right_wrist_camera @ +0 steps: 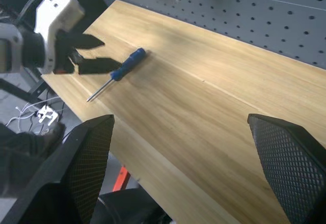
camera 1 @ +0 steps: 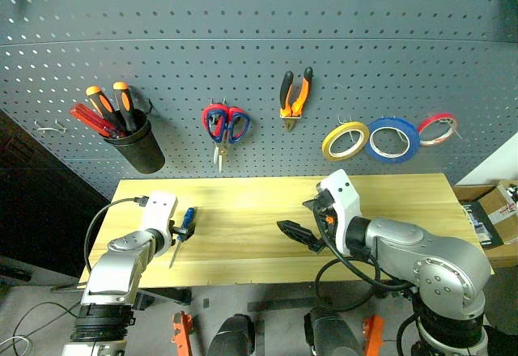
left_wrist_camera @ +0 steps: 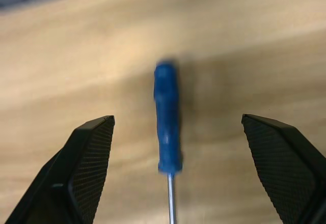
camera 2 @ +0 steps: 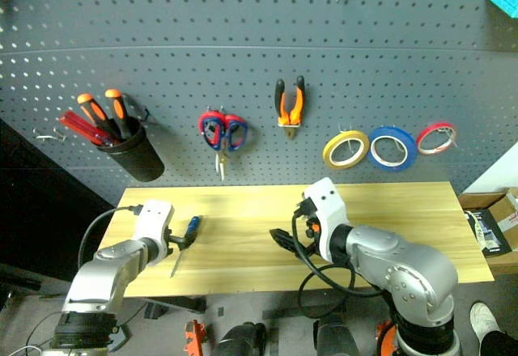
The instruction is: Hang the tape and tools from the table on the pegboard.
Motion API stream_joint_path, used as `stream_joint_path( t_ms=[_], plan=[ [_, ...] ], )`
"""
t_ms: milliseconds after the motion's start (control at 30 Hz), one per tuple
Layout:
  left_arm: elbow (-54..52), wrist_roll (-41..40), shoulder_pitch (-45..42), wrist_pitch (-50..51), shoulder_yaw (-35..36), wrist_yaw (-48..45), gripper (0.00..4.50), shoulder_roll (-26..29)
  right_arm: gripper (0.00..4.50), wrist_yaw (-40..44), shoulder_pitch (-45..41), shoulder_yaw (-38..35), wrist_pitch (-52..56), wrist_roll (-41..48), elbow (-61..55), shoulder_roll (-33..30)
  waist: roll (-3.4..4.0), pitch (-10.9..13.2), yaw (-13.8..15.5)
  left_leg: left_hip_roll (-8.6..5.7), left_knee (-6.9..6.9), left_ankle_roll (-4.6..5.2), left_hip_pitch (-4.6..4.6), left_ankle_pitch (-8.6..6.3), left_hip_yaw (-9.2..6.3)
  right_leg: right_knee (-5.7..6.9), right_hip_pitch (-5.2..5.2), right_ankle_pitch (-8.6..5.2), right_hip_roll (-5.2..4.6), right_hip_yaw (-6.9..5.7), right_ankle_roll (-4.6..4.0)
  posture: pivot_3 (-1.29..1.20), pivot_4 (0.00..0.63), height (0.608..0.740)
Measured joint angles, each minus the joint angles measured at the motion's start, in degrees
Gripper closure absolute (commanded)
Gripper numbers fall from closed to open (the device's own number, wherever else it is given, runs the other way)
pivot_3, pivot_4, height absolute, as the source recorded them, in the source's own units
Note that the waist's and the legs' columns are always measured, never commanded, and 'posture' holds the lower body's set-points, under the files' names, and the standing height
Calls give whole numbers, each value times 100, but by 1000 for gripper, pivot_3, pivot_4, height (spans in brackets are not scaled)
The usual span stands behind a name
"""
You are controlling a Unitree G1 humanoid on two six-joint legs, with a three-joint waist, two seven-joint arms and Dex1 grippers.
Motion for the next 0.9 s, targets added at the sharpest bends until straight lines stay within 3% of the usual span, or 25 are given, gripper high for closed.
stream_joint_path(
  t_ms=[333,500,667,767,900],
  plan=[
    [1548,208,-513,-207,-238,63,261,-59,0,-16,-457,395,62,-57,245,-109,-3,7,-7,-1,-2,0,-15,-1,5,0,-21,0,-8,5,0,-170,233,740],
    [2197,214,-912,-717,-168,197,1398,-253,0,12,-564,557,56,-79,241,-259,-7,13,-13,3,-1,0,-15,-1,3,0,-19,0,-15,4,0,-192,241,740],
    [2405,216,-989,-1007,-167,202,3047,-312,0,237,-576,656,-98,7,109,-450,-9,19,-50,3,-2,0,-15,-1,6,-2,-21,0,-17,7,0,-190,230,740],
    [2203,203,-782,-1033,-121,198,3946,-311,0,656,-588,829,-787,11,-124,-755,-8,19,-103,4,-5,0,-14,-2,8,-5,-21,-1,-16,8,1,-180,223,740],
    [1728,180,-360,-960,-61,201,3949,-304,0,1246,-572,1123,-1876,-52,-274,-1064,-9,19,-139,6,-4,0,-13,-2,6,-5,-19,-1,-16,7,1,-162,210,740]
  ],
)
